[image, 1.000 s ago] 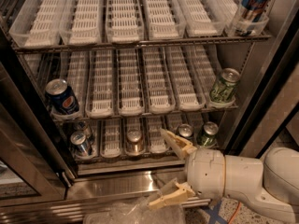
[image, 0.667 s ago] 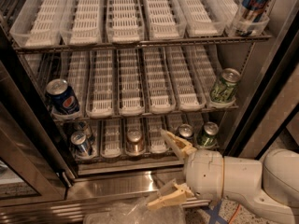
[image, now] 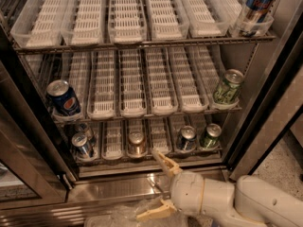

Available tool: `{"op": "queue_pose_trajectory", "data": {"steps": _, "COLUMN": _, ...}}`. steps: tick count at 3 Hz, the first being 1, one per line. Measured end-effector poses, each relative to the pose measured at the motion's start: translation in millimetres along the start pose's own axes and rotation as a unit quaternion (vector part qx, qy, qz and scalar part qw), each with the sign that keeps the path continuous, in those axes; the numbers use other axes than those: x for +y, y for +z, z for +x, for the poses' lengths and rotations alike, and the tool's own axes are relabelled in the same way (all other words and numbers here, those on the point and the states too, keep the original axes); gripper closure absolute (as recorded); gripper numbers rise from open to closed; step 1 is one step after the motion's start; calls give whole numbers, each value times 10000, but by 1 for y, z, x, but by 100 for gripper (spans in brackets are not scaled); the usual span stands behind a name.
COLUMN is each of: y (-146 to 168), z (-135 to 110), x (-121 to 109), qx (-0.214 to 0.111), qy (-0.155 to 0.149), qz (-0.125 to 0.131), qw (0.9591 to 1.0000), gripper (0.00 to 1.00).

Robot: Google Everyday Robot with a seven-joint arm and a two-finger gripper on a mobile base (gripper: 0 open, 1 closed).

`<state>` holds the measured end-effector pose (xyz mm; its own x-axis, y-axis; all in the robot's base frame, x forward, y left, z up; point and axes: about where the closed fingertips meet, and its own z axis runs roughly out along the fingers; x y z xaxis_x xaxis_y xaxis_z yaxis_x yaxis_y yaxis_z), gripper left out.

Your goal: Pick redbull can from bottom shelf of fridge

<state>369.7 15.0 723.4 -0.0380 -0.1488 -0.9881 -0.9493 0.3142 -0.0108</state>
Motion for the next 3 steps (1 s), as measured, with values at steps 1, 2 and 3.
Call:
{"op": "queue_pose_trajectory", "data": {"steps": 1, "y": 22, "z": 59, "x": 4, "qx": -256, "qy": 155, "qz": 239, "qw": 9993, "gripper": 0}}
{"op": "queue_pose_trajectory", "data": {"steps": 2, "y": 22, "z": 59, "x": 4, "qx": -256, "qy": 155, "qz": 239, "qw": 9993, "gripper": 0}}
{"op": "queue_pose_trajectory", "data": {"steps": 3, "y": 36, "z": 72, "x": 1, "qx": -563, "qy": 425, "qz": 542, "qw": 9960, "gripper": 0}}
